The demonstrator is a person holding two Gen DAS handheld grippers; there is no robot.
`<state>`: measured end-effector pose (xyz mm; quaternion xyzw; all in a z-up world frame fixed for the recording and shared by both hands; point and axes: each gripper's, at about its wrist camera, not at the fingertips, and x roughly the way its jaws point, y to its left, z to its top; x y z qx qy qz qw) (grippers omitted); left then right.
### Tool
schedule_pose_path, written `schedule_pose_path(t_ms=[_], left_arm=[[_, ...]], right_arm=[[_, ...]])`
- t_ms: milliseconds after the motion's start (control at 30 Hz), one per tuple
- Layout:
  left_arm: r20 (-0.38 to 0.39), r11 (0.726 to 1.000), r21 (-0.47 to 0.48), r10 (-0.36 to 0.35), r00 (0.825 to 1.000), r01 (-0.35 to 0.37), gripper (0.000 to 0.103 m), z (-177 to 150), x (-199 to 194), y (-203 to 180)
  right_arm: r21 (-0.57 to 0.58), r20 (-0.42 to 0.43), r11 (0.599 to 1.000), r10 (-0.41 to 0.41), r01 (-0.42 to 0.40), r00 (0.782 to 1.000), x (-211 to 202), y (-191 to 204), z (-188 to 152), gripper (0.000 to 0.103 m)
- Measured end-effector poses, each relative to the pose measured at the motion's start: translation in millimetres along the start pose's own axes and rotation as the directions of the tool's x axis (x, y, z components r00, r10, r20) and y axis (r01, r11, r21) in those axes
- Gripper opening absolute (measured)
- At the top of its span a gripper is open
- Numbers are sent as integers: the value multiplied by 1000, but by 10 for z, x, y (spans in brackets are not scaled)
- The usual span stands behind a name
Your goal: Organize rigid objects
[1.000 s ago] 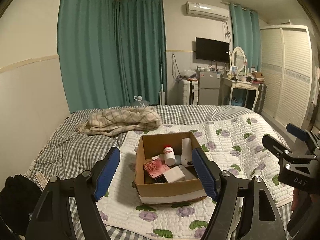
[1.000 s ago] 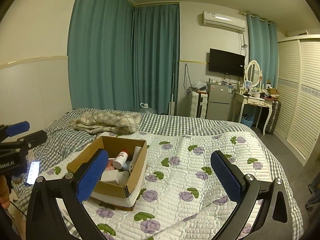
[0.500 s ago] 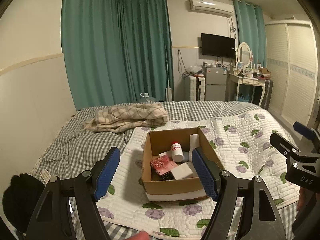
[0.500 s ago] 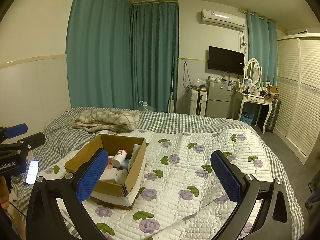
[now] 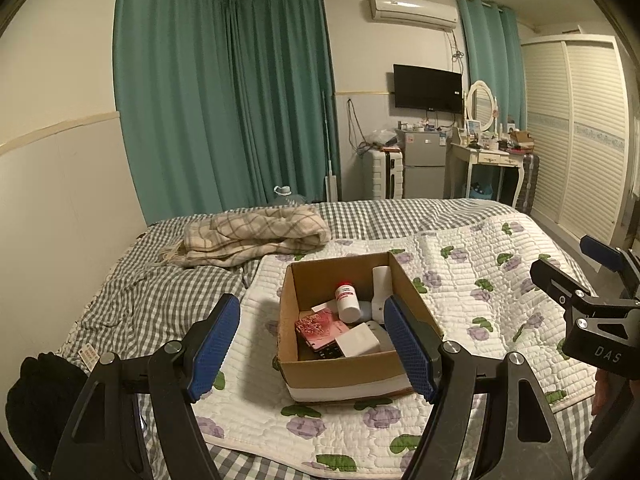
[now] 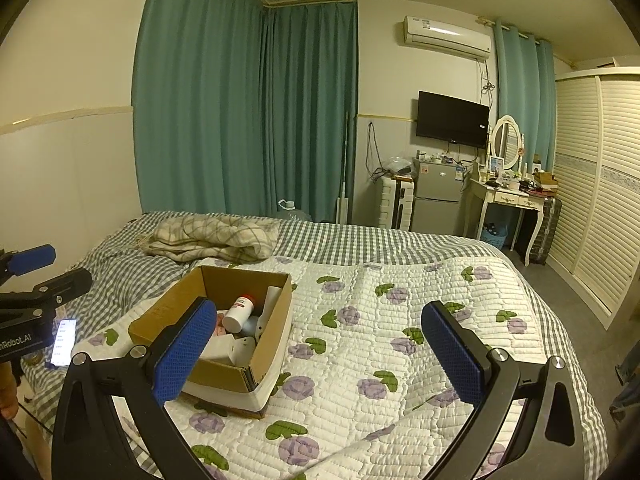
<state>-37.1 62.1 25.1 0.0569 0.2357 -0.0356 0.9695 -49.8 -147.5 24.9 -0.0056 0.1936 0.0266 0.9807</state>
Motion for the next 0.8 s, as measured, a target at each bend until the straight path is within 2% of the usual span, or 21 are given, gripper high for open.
schedule_pose_path(t_ms=[567,800], left_arm=[[-2,1000,-2,1,1000,-1,78,-24,0,-2],[8,999,5,32,999,-32,78,-49,-7,-16]], right_arm=[[-1,0,1000,-1,1,1000,4,8,1,103],[-1,0,1000,-1,1,1000,5,8,3,103]])
